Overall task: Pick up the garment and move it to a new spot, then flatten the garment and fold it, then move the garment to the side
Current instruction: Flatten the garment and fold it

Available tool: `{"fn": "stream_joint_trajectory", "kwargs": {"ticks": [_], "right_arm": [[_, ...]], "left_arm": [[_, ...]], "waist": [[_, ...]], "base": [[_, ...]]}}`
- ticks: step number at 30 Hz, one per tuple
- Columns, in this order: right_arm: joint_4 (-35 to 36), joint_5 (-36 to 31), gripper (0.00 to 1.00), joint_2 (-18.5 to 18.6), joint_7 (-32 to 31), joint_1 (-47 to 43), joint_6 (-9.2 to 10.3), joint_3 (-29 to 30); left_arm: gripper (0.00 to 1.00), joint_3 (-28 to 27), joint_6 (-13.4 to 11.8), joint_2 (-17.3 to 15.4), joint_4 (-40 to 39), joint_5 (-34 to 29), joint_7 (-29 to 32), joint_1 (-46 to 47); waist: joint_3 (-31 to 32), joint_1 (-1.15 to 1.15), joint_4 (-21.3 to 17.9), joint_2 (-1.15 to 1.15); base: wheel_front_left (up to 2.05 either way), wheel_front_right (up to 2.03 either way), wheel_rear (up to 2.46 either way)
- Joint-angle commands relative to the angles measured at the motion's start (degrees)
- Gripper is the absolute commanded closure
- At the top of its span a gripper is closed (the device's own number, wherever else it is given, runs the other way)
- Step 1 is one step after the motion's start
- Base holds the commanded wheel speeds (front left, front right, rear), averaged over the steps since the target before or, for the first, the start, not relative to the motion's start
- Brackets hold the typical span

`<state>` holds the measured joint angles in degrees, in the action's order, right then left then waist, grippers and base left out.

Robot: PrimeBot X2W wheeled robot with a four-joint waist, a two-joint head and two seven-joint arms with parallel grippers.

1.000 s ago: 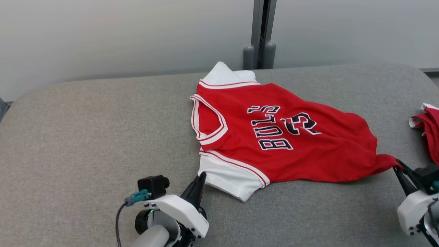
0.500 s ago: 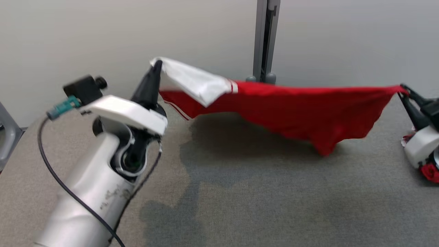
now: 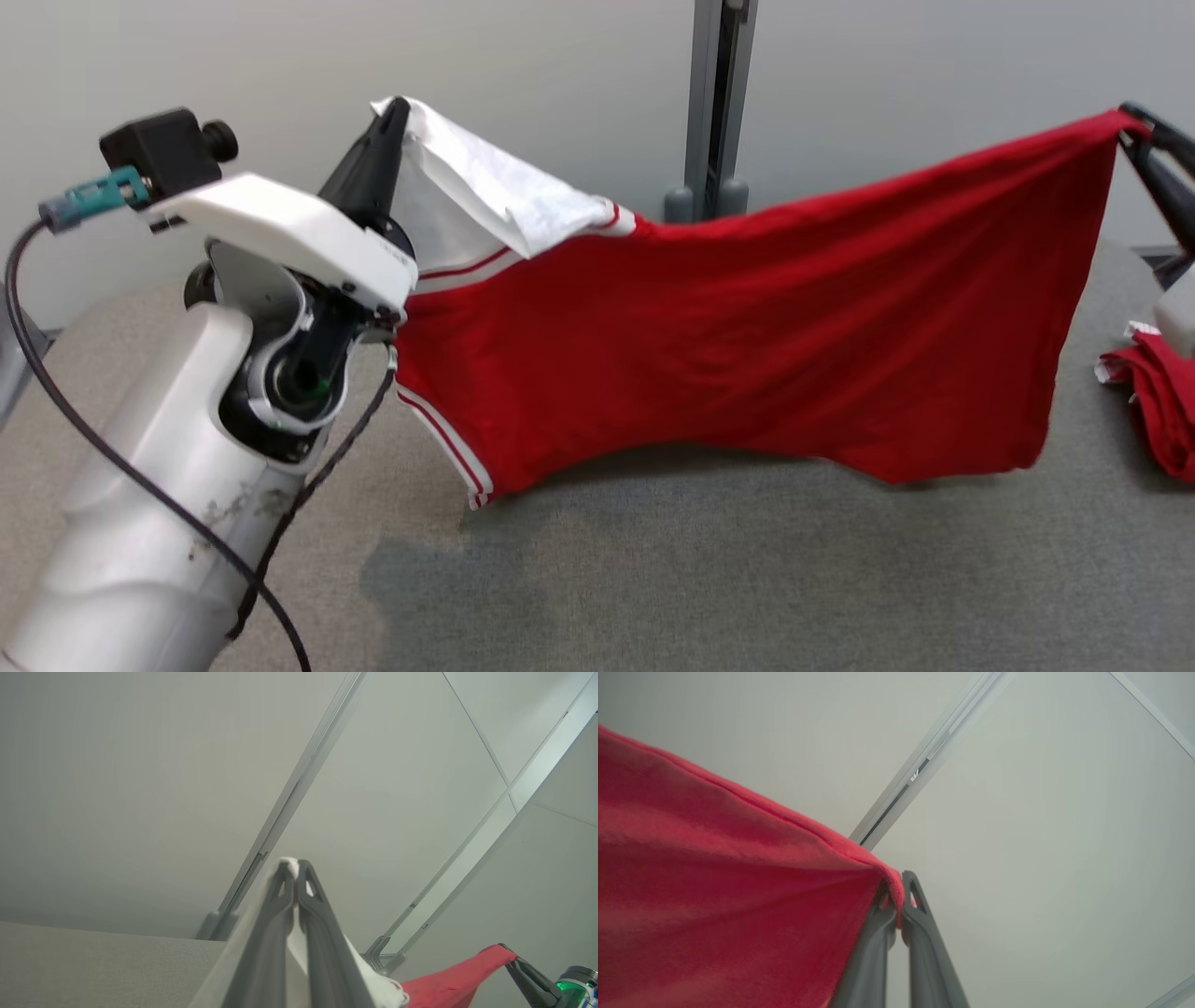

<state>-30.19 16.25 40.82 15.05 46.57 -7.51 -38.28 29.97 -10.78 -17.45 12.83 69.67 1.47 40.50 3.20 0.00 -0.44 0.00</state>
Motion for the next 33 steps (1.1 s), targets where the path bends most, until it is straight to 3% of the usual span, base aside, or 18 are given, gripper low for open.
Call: {"fn": "stream_joint_trajectory", "kwargs": {"ticks": [1,7,11,15,20,23,27,33], "right_arm": [[-0.3,1.3,1.00,0.6,-0.4,1.9,0.04,-1.1],[-2.2,6.6,1.00,6.6,-1.1,15.2,0.04,-9.6],[-4.3,11.3,1.00,9.4,-0.4,27.8,0.04,-14.6],[-8.3,12.1,1.00,10.1,0.2,41.5,0.04,-15.7],[-7.5,8.2,1.00,7.9,0.1,50.2,0.03,-6.0],[-5.5,5.0,1.00,5.4,0.2,47.4,0.03,1.6],[-4.0,3.1,1.00,4.3,0.2,42.6,0.04,4.9],[-4.2,3.9,1.00,3.7,0.2,34.3,0.04,6.7]], "left_arm": [[1.00,-0.4,-1.4,-0.2,-0.1,0.3,1.0,1.7],[1.00,-0.2,-8.4,2.5,3.1,-1.0,6.0,14.4],[1.00,-0.9,-10.5,6.5,8.7,-3.8,3.7,27.9],[1.00,-1.4,-9.9,10.5,16.0,-7.6,-2.0,41.9],[1.00,-4.3,-7.3,13.8,23.4,-9.7,-14.6,54.9],[1.00,-7.1,-4.4,14.3,24.9,-10.9,-16.6,59.7],[1.00,-8.7,-3.1,14.5,20.2,-12.8,-16.6,57.6],[1.00,-3.6,-3.4,14.4,17.4,-12.1,-16.6,51.0]], "waist": [[-2.0,0.00,-0.2,0.00],[-13.6,0.00,0.3,0.00],[-21.7,0.00,0.6,0.00],[-27.6,0.00,1.3,0.00],[-32.5,0.00,2.2,0.00],[-34.7,0.00,2.5,0.00],[-36.6,0.00,2.8,0.00],[-38.8,0.00,4.1,0.00]], "base": [[0.00,0.00,0.00],[0.00,0.00,0.00],[0.00,0.00,0.00],[0.00,0.00,0.00],[0.00,0.00,0.00],[0.00,0.00,0.00],[0.00,0.00,0.00],[0.00,0.00,0.00]]}}
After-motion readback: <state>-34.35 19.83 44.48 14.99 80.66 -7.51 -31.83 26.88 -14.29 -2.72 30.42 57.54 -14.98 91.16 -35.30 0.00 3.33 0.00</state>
